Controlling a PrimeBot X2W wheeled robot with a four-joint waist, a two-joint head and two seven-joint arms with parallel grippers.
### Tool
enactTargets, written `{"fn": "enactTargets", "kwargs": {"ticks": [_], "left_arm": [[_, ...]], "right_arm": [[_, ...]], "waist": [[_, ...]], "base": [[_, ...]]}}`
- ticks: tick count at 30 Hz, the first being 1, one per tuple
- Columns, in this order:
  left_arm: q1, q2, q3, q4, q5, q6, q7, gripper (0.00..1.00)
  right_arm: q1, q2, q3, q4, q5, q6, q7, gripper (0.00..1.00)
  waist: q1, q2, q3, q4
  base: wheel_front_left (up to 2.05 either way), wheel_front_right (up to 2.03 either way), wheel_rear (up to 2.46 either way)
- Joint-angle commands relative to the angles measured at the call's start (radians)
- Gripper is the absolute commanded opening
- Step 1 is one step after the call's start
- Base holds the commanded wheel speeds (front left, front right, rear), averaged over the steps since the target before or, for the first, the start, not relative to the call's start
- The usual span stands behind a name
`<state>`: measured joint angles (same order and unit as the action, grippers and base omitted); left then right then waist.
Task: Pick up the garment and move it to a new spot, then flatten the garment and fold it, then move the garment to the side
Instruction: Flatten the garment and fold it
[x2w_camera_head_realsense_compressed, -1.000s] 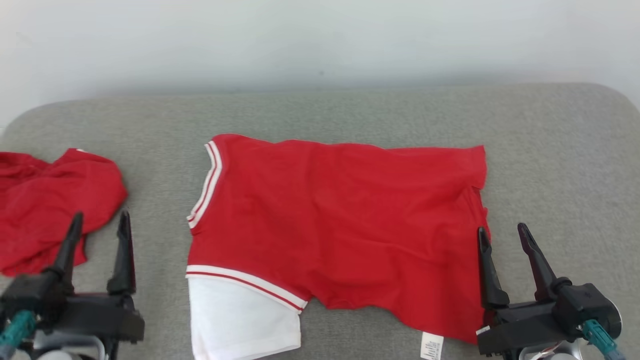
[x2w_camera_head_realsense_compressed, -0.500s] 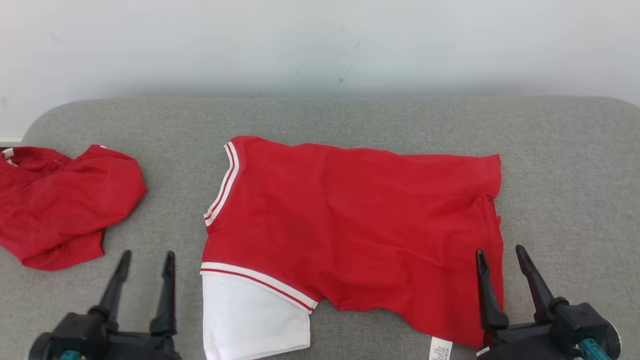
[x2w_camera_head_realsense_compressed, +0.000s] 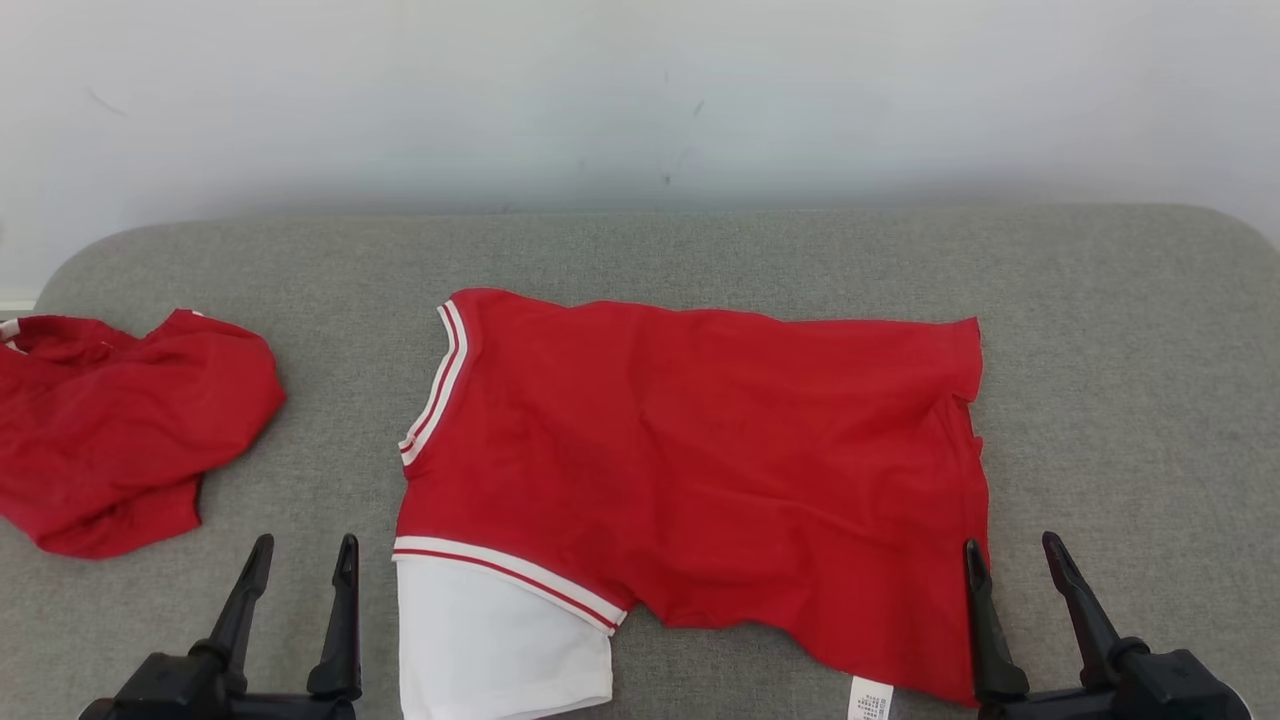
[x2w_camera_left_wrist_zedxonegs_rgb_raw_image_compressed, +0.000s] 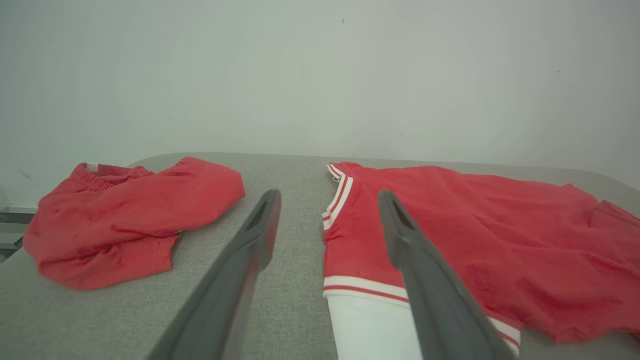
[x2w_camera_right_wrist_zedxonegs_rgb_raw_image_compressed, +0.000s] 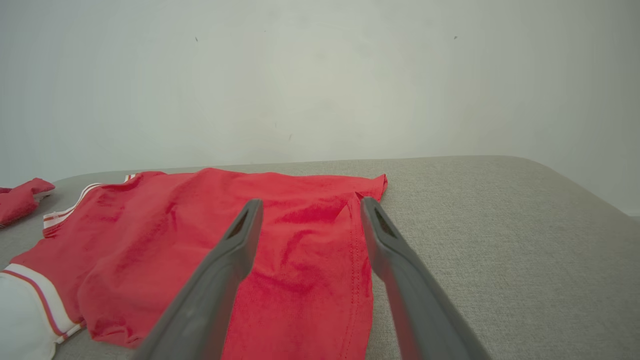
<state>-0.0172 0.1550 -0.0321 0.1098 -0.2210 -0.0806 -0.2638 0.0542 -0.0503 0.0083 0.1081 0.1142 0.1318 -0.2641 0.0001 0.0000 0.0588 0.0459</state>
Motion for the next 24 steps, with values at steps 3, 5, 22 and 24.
{"fn": "enactTargets", "kwargs": {"ticks": [3, 5, 22, 24], "left_arm": [[0.012, -0.007, 0.012, 0.001, 0.017, -0.008, -0.001, 1.0], [0.014, -0.009, 0.016, 0.003, 0.025, -0.013, -0.001, 1.0], [0.028, -0.037, 0.0, 0.148, 0.013, -0.04, -0.001, 1.0], [0.025, -0.036, -0.007, 0.165, 0.016, -0.042, -0.001, 1.0]], "right_arm": [[0.011, 0.0, -0.002, -0.01, -0.007, -0.002, 0.003, 1.0], [0.01, 0.0, 0.0, -0.012, -0.006, -0.002, 0.005, 1.0], [0.013, 0.0, -0.027, 0.131, 0.01, -0.002, 0.001, 1.0], [0.01, 0.0, -0.026, 0.148, 0.009, -0.002, 0.001, 1.0]], "waist": [[-0.0001, 0.0, 0.0, 0.0], [-0.0001, 0.0, 0.0, 0.001], [-0.0001, 0.0, 0.03, -0.008], [-0.0001, 0.0, 0.035, -0.009]], "base": [[0.0, 0.0, 0.0], [0.0, 0.0, 0.0], [0.0, 0.0, 0.0], [0.0, 0.0, 0.0]]}}
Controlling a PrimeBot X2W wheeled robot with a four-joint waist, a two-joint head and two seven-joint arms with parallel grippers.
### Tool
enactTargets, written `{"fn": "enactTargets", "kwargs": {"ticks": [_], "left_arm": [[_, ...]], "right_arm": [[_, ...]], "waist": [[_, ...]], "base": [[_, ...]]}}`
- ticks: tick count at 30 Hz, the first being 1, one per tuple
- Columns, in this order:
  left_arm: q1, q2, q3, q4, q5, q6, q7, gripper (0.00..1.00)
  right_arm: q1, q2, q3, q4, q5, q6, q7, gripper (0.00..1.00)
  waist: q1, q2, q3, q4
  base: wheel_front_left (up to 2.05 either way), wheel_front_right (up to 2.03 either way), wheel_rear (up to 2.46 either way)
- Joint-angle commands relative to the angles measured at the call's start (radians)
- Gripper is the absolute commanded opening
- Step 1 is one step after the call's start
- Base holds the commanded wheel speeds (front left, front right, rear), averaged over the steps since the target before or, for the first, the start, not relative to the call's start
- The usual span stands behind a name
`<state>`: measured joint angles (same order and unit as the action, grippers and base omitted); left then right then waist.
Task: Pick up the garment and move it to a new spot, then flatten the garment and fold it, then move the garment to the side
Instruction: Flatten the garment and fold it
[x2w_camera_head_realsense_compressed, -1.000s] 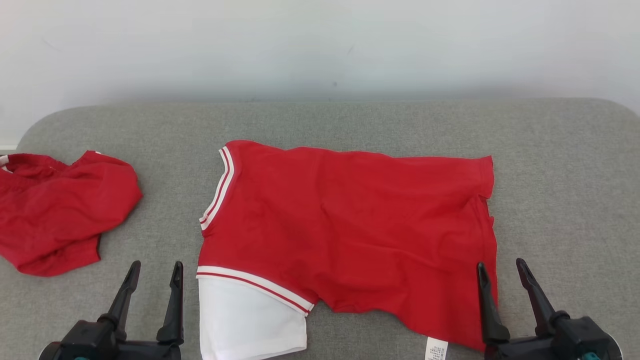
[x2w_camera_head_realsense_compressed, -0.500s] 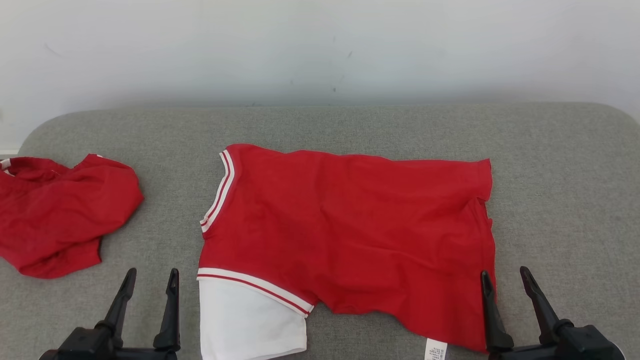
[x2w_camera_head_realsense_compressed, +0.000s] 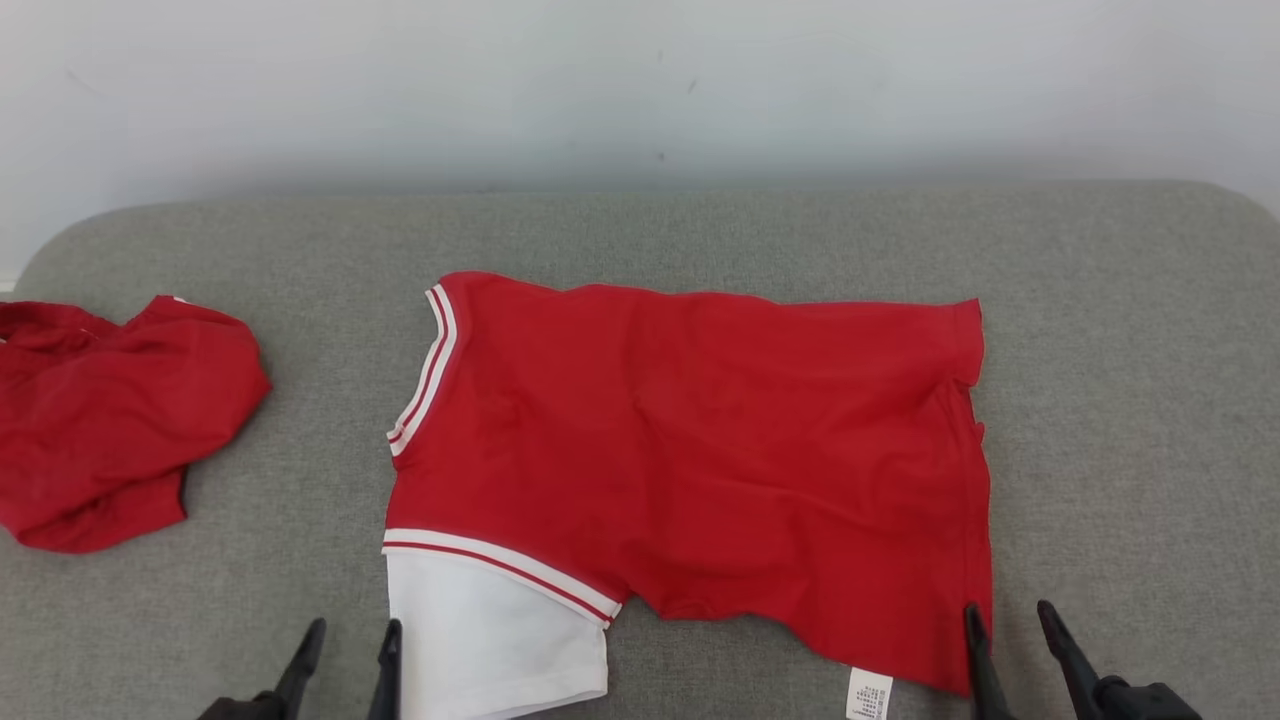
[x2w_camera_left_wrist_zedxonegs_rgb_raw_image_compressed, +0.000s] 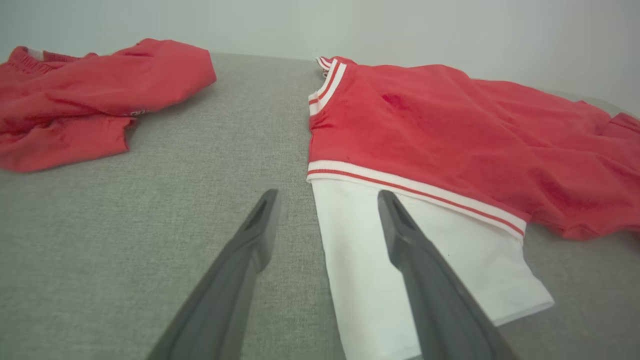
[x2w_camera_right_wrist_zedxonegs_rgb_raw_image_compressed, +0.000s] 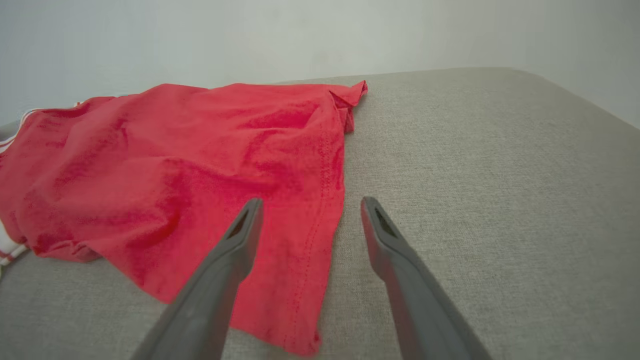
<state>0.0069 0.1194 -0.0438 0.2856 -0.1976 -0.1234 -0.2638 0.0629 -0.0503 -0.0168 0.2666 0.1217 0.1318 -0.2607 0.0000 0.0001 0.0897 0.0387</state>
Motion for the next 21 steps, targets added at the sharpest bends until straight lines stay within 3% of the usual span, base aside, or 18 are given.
{"fn": "enactTargets", "kwargs": {"ticks": [1, 13, 20, 21], "left_arm": [[-0.003, -0.003, 0.0, 0.004, -0.009, -0.001, -0.001, 1.0], [-0.063, 0.003, -0.102, 0.181, -0.039, -0.006, -0.001, 1.0], [-0.081, -0.002, -0.107, 0.271, -0.065, -0.005, 0.003, 1.0], [-0.08, -0.011, -0.156, 0.298, -0.095, -0.007, 0.007, 0.91]], "right_arm": [[-0.004, 0.0, 0.0, 0.005, 0.006, -0.002, -0.003, 1.0], [-0.059, 0.0, 0.032, 0.183, 0.037, -0.002, -0.004, 1.0], [-0.076, 0.0, 0.066, 0.241, 0.066, -0.002, -0.003, 1.0], [-0.077, 0.001, 0.086, 0.259, 0.086, -0.002, -0.002, 0.72]], "waist": [[0.0, -0.0001, 0.009, -0.003], [0.0, -0.0001, 0.063, -0.005], [0.0, -0.0001, 0.069, -0.007], [0.0, -0.0001, 0.067, -0.008]], "base": [[0.0, 0.0, 0.0], [0.0, 0.0, 0.0], [0.0, 0.0, 0.0], [0.0, 0.0, 0.0]]}}
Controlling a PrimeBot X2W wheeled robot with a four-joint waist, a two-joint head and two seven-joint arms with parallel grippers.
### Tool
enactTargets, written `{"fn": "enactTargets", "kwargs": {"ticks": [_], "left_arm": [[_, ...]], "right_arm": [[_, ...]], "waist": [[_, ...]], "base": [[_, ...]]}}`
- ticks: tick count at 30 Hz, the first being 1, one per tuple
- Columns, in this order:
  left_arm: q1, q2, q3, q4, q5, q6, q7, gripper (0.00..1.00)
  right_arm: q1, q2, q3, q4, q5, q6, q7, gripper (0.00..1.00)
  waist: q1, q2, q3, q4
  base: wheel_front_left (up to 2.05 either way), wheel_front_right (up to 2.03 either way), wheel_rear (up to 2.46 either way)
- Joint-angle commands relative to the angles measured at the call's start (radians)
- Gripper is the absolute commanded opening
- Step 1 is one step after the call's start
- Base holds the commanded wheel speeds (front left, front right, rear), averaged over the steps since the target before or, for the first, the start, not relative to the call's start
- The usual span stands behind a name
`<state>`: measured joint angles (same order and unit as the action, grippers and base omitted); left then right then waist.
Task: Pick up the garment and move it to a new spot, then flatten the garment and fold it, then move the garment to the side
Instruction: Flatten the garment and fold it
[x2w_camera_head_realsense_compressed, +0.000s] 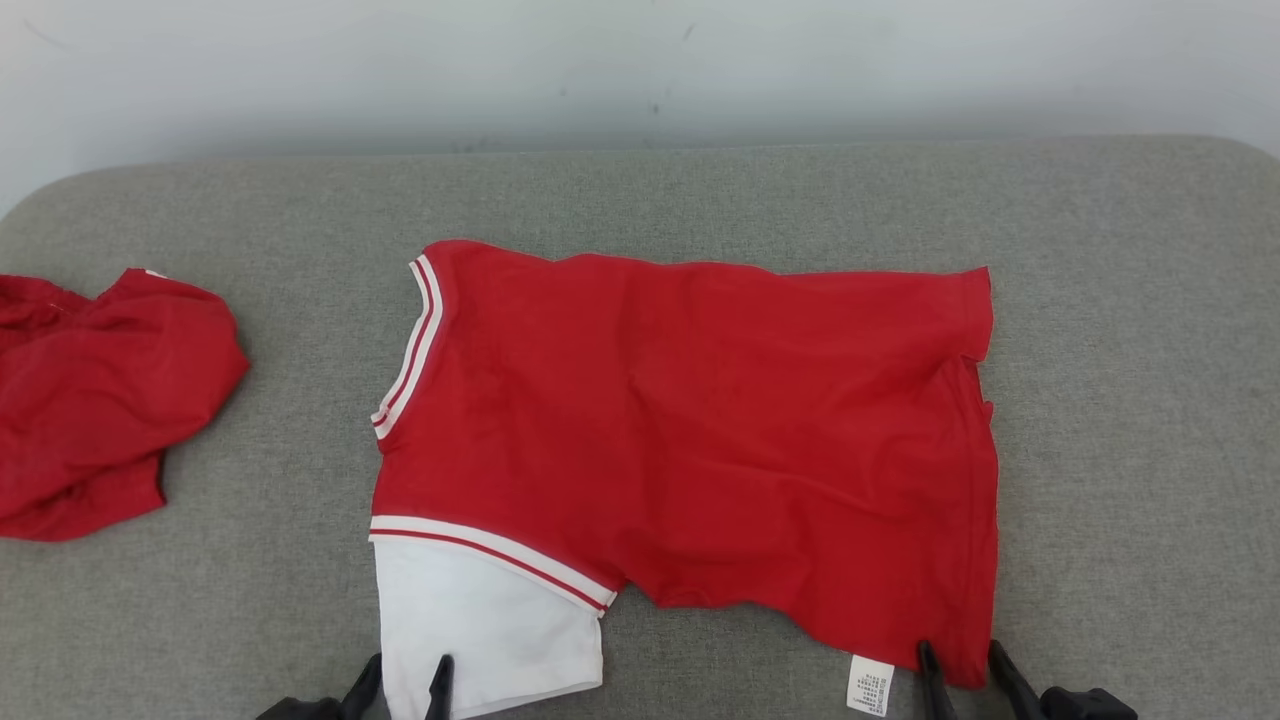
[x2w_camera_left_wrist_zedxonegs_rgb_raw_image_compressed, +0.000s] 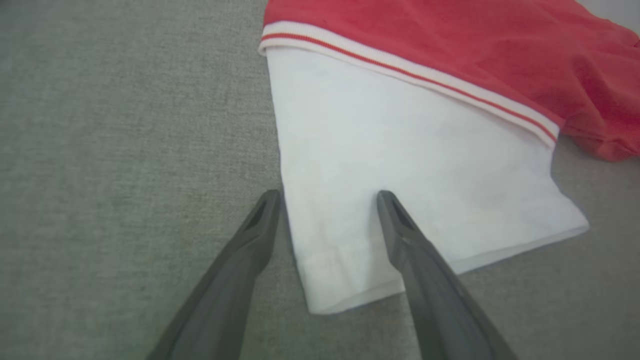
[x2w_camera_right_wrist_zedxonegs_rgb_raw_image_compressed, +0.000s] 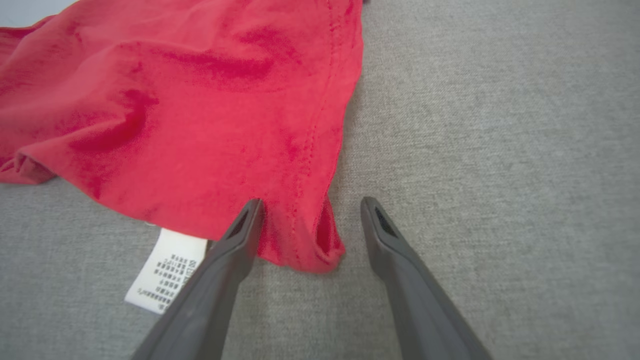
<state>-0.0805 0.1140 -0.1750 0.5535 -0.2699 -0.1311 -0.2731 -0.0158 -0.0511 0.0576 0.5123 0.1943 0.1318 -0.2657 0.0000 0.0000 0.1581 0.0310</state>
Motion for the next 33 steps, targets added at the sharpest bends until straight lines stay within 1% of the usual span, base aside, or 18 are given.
{"fn": "enactTargets", "kwargs": {"ticks": [1, 2, 3, 6, 10, 13, 15, 17, 19, 21, 22, 23, 27, 29, 33], "left_arm": [[0.003, -0.003, -0.036, 0.031, -0.031, 0.0, 0.016, 0.44], [0.002, -0.001, -0.048, 0.028, -0.042, -0.001, 0.016, 0.25], [0.002, -0.001, -0.059, 0.027, -0.053, -0.001, 0.016, 0.0], [0.003, 0.005, -0.054, -0.006, -0.073, 0.001, 0.012, 0.0], [-0.005, -0.007, -0.018, -0.081, -0.103, 0.001, 0.009, 0.0], [-0.038, -0.014, 0.009, -0.145, -0.136, 0.001, 0.009, 0.0], [-0.07, -0.015, 0.029, -0.187, -0.149, 0.001, 0.009, 0.0], [-0.119, -0.002, 0.045, -0.215, -0.158, 0.001, 0.009, 0.0], [-0.184, 0.021, 0.046, -0.229, -0.162, 0.001, 0.009, 0.0], [-0.266, 0.054, 0.022, -0.233, -0.162, 0.001, 0.009, 0.0], [-0.266, 0.054, 0.022, -0.233, -0.162, 0.001, 0.009, 0.0], [-0.313, 0.076, 0.006, -0.231, -0.165, 0.001, 0.009, 0.0], [-0.533, 0.171, -0.041, -0.219, -0.201, 0.001, 0.038, 0.0], [-0.65, 0.206, -0.056, -0.207, -0.227, 0.001, 0.064, 0.0], [-0.892, 0.257, -0.042, -0.168, -0.302, 0.001, 0.12, 0.0]], "right_arm": [[-0.002, 0.002, 0.018, 0.017, 0.021, -0.002, 0.003, 0.4], [-0.006, 0.002, 0.026, 0.02, 0.029, -0.002, 0.003, 0.09], [-0.01, 0.002, 0.032, 0.021, 0.042, -0.002, 0.003, 0.0], [-0.02, 0.001, 0.042, -0.001, 0.096, -0.002, 0.002, 0.0], [-0.037, 0.001, 0.056, -0.054, 0.13, -0.002, 0.001, 0.0], [-0.067, 0.0, 0.07, -0.117, 0.154, -0.002, 0.001, 0.0], [-0.098, 0.0, 0.076, -0.152, 0.148, -0.002, 0.001, 0.0], [-0.146, 0.0, 0.084, -0.168, 0.163, -0.002, 0.001, 0.0], [-0.212, -0.002, 0.088, -0.173, 0.151, -0.002, 0.001, 0.0], [-0.287, -0.013, 0.093, -0.171, 0.144, -0.002, 0.001, 0.0], [-0.287, -0.013, 0.093, -0.171, 0.144, -0.002, 0.001, 0.0], [-0.33, -0.017, 0.097, -0.167, 0.147, -0.002, 0.001, 0.0], [-0.526, -0.051, 0.1, -0.151, 0.162, -0.002, 0.016, 0.0], [-0.629, -0.069, 0.084, -0.142, 0.172, -0.002, 0.026, 0.0], [-0.848, -0.08, 0.036, -0.116, 0.217, -0.002, 0.076, 0.0]], "waist": [[0.0, 0.0, -0.002, 0.0], [0.0, 0.0, -0.003, 0.0], [0.0, 0.0, -0.006, -0.001], [0.0, 0.0, -0.013, -0.002], [0.0, 0.0, -0.021, -0.003], [0.0, 0.0, -0.019, -0.01], [0.0, 0.0, -0.013, -0.02], [0.0, 0.0, 0.0, -0.034], [0.0, 0.0, 0.019, -0.047], [0.0, 0.0, 0.045, -0.059], [0.0, 0.0, 0.045, -0.059], [0.0, 0.0, 0.064, -0.066], [0.0, 0.0, 0.152, -0.09], [0.0, 0.0, 0.2, -0.099], [0.0, 0.0, 0.302, -0.116]], "base": [[0.0, 0.0, 0.0], [0.0, 0.0, 0.0], [0.0, 0.0, 0.0], [0.0, 0.0, 0.0], [0.0, 0.0, 0.0], [0.0, 0.0, 0.0], [0.0, 0.0, 0.0], [0.0, 0.0, 0.0], [0.0, 0.0, 0.0], [0.0, 0.0, 0.0], [0.0, 0.0, 0.0], [0.0, 0.0, 0.0], [0.0, 0.0, 0.0], [0.0, 0.0, 0.0], [0.0, 0.0, 0.0]]}}
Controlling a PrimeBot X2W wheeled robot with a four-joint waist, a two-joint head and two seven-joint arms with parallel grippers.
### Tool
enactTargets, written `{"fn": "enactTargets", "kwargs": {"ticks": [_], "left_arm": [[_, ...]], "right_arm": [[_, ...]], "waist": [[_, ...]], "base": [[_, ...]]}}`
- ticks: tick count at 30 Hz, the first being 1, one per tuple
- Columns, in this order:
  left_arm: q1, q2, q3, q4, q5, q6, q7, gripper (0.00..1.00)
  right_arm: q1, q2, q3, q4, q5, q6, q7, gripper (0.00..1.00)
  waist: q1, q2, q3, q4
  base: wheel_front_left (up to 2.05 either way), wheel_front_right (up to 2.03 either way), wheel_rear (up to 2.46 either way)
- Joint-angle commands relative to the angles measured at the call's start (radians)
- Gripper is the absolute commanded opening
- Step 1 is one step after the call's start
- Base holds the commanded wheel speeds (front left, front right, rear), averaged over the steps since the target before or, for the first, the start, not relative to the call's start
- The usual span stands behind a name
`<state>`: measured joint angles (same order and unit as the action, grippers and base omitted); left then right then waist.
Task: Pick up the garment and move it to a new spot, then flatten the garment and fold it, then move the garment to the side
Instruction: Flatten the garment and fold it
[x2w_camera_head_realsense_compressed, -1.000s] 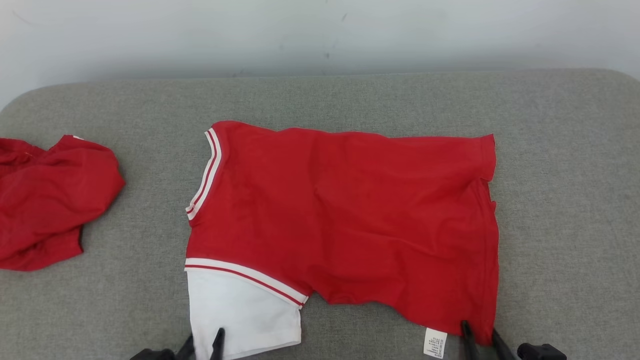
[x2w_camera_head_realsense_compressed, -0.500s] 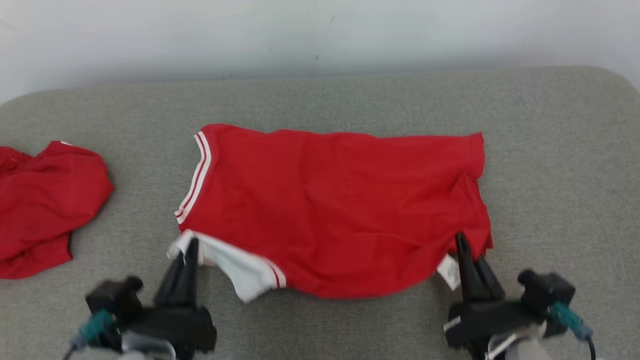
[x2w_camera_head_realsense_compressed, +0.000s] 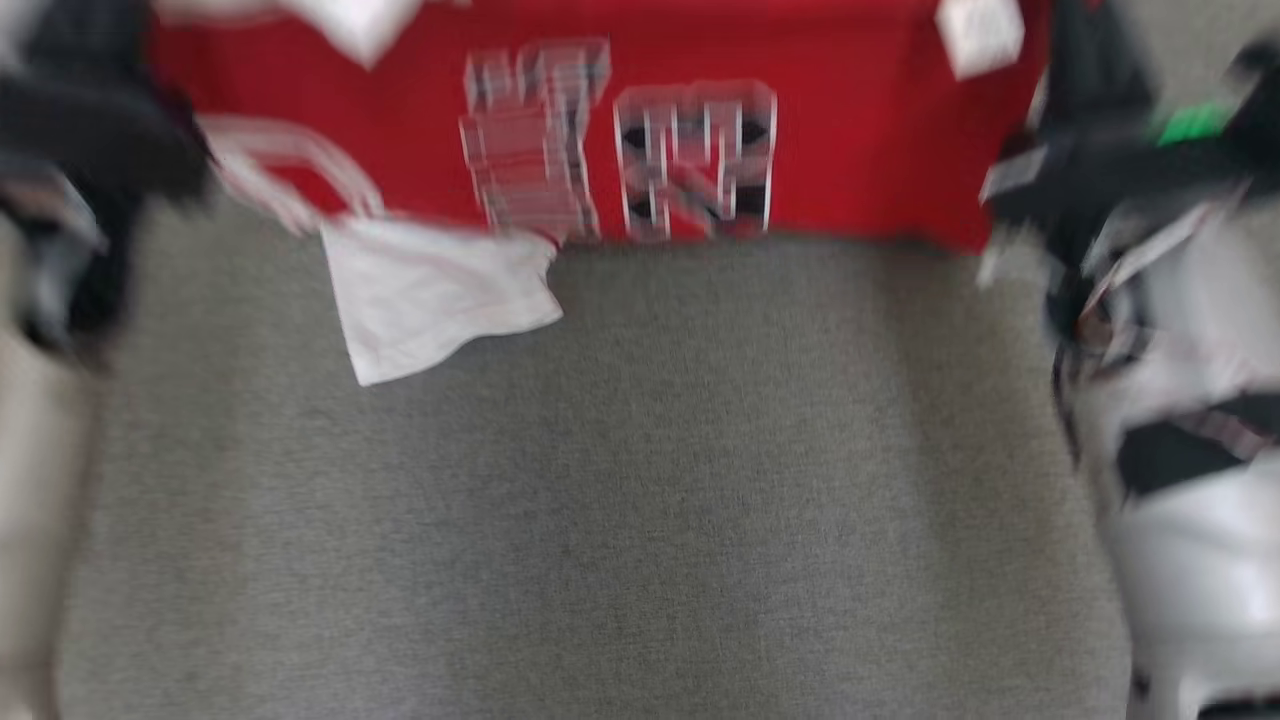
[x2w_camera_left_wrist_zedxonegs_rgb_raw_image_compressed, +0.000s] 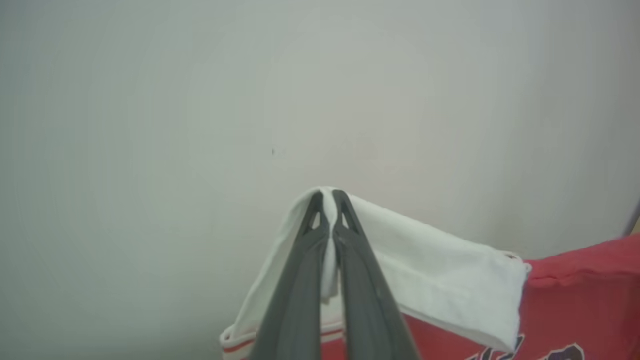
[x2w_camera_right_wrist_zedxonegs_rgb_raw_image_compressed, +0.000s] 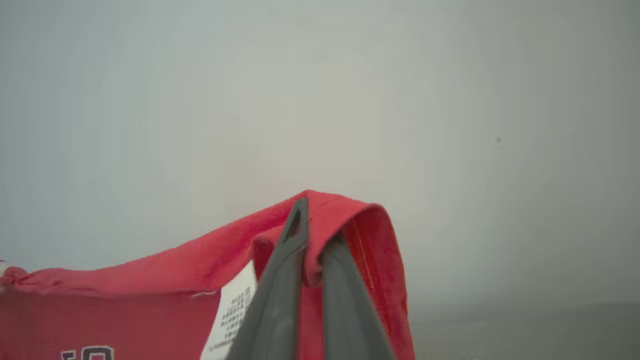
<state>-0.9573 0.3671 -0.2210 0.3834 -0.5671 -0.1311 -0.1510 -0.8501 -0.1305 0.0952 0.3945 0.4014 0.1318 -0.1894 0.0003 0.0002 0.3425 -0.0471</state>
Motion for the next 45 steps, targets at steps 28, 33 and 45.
{"fn": "enactTargets", "kwargs": {"ticks": [28, 33, 45], "left_arm": [[-1.249, 0.005, -0.189, 0.525, 0.0, 0.002, 0.092, 0.0], [-1.267, -0.006, -0.214, 0.565, -0.018, 0.002, 0.075, 0.0], [-1.294, 0.022, -0.294, 0.618, -0.074, 0.002, 0.033, 0.0]], "right_arm": [[-1.161, -0.085, -0.097, 0.439, -0.239, -0.002, 0.233, 0.0], [-1.177, -0.075, -0.096, 0.492, -0.26, -0.002, 0.211, 0.0], [-1.226, -0.07, -0.082, 0.598, -0.268, -0.002, 0.16, 0.0]], "waist": [[-0.0003, -0.0002, 0.389, -0.039], [-0.0003, -0.0002, 0.398, -0.041], [-0.0003, -0.0002, 0.427, -0.047]], "base": [[0.0, 0.0, 0.0], [0.0, 0.0, 0.0], [0.0, 0.0, 0.0]]}}
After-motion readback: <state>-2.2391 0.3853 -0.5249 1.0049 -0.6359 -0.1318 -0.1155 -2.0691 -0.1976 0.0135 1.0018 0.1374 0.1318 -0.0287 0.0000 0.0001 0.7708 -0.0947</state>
